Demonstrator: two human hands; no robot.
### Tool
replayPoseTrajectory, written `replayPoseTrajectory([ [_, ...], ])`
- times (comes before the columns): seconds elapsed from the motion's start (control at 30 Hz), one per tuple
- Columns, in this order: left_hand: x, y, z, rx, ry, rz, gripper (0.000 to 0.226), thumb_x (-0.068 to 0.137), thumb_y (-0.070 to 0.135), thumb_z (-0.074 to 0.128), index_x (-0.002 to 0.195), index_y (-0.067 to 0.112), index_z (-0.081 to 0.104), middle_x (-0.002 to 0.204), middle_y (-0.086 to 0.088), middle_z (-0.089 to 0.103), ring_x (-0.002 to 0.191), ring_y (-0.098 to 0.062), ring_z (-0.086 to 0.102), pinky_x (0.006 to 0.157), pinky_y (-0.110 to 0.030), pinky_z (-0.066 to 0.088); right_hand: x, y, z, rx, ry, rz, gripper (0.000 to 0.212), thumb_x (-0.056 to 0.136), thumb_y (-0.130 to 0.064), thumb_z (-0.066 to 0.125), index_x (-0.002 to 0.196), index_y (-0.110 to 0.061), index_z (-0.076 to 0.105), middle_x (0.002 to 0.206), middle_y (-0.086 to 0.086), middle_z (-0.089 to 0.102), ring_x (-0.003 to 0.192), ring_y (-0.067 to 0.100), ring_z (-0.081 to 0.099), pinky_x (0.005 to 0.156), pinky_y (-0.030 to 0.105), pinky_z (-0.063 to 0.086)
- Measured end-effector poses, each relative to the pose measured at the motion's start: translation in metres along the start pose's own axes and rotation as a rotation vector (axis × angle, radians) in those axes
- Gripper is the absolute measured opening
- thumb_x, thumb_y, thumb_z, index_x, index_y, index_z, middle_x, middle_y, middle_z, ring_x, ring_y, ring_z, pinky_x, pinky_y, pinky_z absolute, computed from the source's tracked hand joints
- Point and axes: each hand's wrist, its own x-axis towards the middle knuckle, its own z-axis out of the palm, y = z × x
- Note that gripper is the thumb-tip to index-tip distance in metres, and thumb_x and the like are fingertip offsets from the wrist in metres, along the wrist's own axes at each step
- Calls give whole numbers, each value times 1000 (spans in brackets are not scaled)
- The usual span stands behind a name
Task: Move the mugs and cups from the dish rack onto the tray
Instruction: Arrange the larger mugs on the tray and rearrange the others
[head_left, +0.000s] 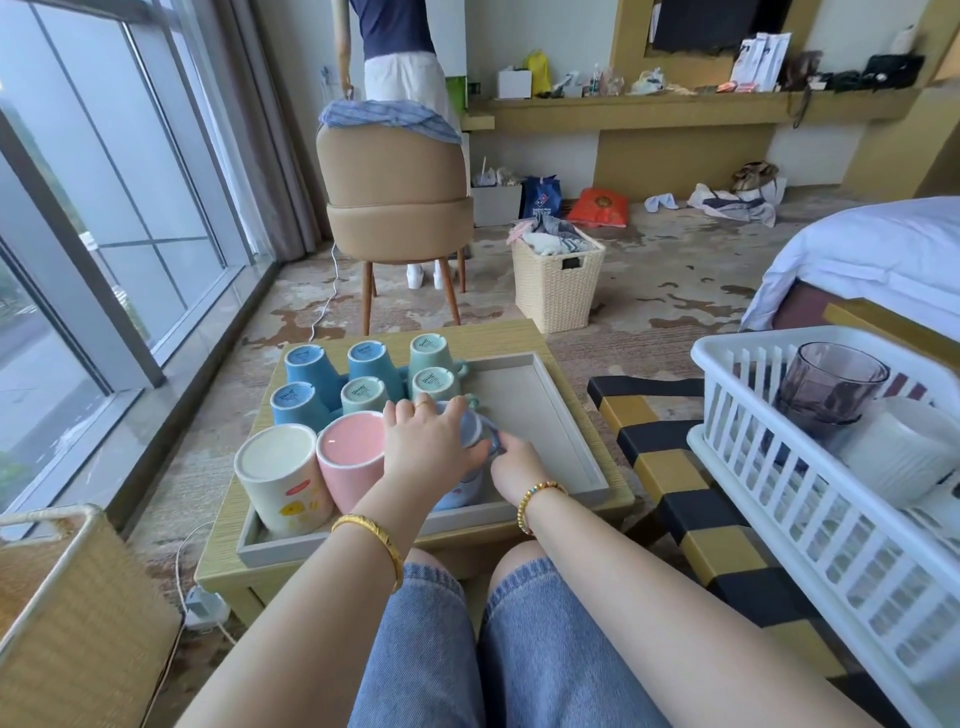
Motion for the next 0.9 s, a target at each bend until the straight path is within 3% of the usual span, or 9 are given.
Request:
replayPoseTrajectory([
  [0.27, 0, 1, 0, 4, -3, 1, 67, 83, 66, 37, 137, 27, 32, 137, -17, 43, 119, -37, 42, 105, -46, 26, 0, 1, -4, -49, -1, -25, 44, 92, -3, 34, 132, -12, 50, 126, 15, 57, 114, 31, 53, 92, 33, 43],
  [0.37, -2, 1, 3, -17, 6, 18, 65, 86, 64, 36, 137, 24, 32, 134, -18, 44, 116, -37, 43, 102, -43, 29, 1, 4, -5, -79, -9, -48, 42, 92, -3, 34, 129, -13, 51, 116, 15, 60, 99, 27, 54, 79, 28, 41],
  [0.57, -3, 4, 8, -50, 4, 14, 66, 89, 60, 34, 142, 23, 25, 137, -18, 40, 119, -36, 40, 102, -40, 31, 2, 5, -5, -64, -10, -61, 41, 93, -3, 33, 130, -12, 51, 92, 6, 56, 90, 22, 49, 77, 28, 41],
  [0.7, -3, 4, 10, -69, -4, 6, 67, 89, 60, 35, 143, 23, 23, 140, -19, 37, 123, -37, 37, 103, -41, 31, -2, 4, -6, -80, -26, -65, 45, 94, -4, 33, 137, -15, 44, 131, 14, 54, 118, 30, 51, 95, 34, 43],
  [0.9, -4, 4, 5, -59, -31, 20, 66, 90, 61, 29, 143, 22, 23, 141, -19, 36, 126, -37, 35, 107, -43, 27, -3, 2, -17, -95, -1, -80, 49, 93, -1, 34, 140, -12, 39, 143, 13, 45, 130, 31, 43, 105, 36, 36],
])
